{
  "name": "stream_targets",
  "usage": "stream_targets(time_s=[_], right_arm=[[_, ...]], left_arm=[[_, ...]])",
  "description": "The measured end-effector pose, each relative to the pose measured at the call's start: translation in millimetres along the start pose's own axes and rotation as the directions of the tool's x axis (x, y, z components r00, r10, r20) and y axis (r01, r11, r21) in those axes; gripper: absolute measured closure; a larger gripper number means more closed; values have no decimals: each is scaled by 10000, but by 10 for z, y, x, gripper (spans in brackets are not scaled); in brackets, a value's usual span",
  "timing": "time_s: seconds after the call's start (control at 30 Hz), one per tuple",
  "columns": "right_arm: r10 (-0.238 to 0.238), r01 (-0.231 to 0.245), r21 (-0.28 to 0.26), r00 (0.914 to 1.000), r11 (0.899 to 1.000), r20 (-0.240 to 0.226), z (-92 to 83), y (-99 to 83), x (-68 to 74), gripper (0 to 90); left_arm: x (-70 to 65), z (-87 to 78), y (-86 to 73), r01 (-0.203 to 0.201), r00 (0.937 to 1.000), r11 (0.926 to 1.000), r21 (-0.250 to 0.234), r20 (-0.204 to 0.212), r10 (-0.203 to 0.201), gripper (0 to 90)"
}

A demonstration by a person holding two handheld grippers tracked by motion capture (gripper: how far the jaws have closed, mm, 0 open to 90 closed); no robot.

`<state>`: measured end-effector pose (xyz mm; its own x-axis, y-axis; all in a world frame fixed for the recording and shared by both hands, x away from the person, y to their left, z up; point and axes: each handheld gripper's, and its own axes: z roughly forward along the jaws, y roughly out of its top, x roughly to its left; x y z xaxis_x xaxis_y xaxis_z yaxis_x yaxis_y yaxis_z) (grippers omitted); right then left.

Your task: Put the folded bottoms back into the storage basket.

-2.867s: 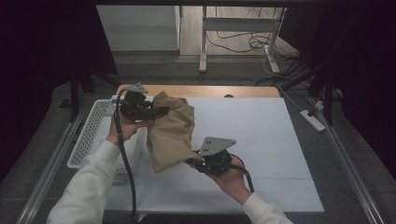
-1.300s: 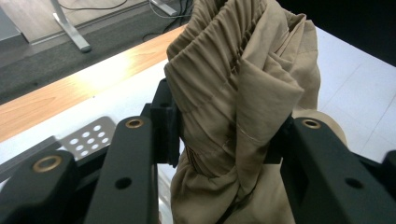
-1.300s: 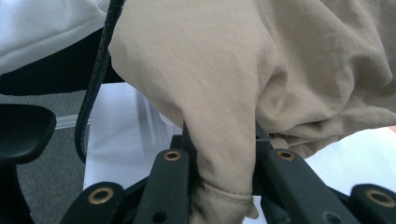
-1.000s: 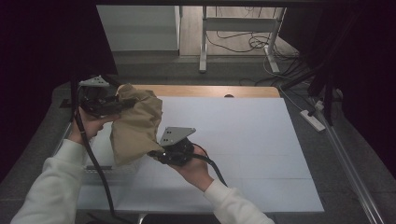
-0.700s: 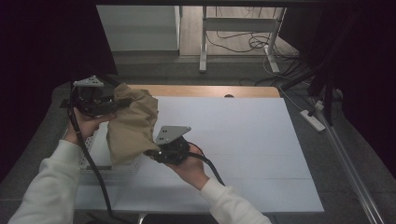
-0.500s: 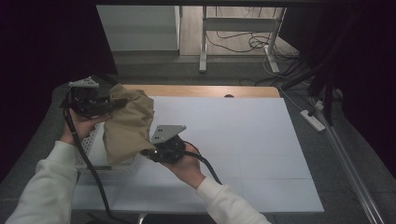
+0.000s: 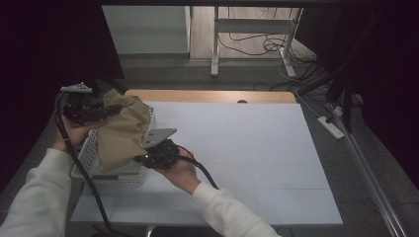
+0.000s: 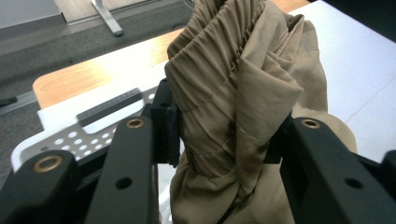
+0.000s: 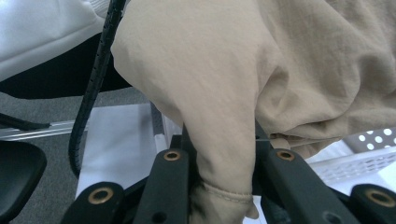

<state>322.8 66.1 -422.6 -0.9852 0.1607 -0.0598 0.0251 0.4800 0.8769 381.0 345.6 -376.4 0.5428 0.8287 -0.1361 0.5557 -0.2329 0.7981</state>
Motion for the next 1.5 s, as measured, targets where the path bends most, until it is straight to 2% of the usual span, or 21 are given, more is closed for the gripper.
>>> stream_targets(time_s=[0.63,1.07,1.17,1.2,1.23,1.27,1.3,1.33,1.37,1.4,1.47,1.5], right_arm=[[405,-403,280,9992,9988,-38,372,-34,-130,760],[546,-542,427,9985,9976,-82,465,-66,-154,759],[548,-545,422,9985,9976,-59,483,-74,-166,758],[536,-533,442,9985,9976,-53,496,-79,-175,755],[552,-551,424,9985,9976,-9,522,-84,-185,734],[563,-559,460,9984,9974,-84,560,-91,-204,644],[641,-636,478,9979,9968,-83,617,-105,-222,510],[865,-863,640,9963,9942,0,672,-119,-235,365],[1064,-1067,814,9943,9910,80,703,-134,-242,313],[1250,-1246,863,9922,9884,6,705,-150,-244,298],[1413,-1390,893,9897,9863,-207,658,-172,-247,279],[1376,-1362,788,9904,9875,-130,622,-183,-246,279]], left_arm=[[311,184,-75,176,9996,9983,563,-215,-164,593],[381,264,-111,206,9996,9970,742,-212,-190,592],[397,288,-117,196,9993,9971,731,-321,-173,588],[404,309,-120,188,9986,9972,722,-506,-152,575],[409,342,-119,109,9958,9965,824,-918,-33,531],[414,382,-114,4,9888,9943,1070,-1487,156,429],[429,418,-109,119,9810,9917,1279,-1934,131,329],[448,439,-111,382,9785,9908,1298,-2061,-107,221],[455,438,-118,533,9784,9911,1222,-2050,-273,182],[449,429,-126,606,9808,9923,1081,-1911,-391,189],[416,404,-143,557,9857,9944,903,-1638,-403,198],[394,394,-150,482,9874,9950,874,-1543,-343,211]])
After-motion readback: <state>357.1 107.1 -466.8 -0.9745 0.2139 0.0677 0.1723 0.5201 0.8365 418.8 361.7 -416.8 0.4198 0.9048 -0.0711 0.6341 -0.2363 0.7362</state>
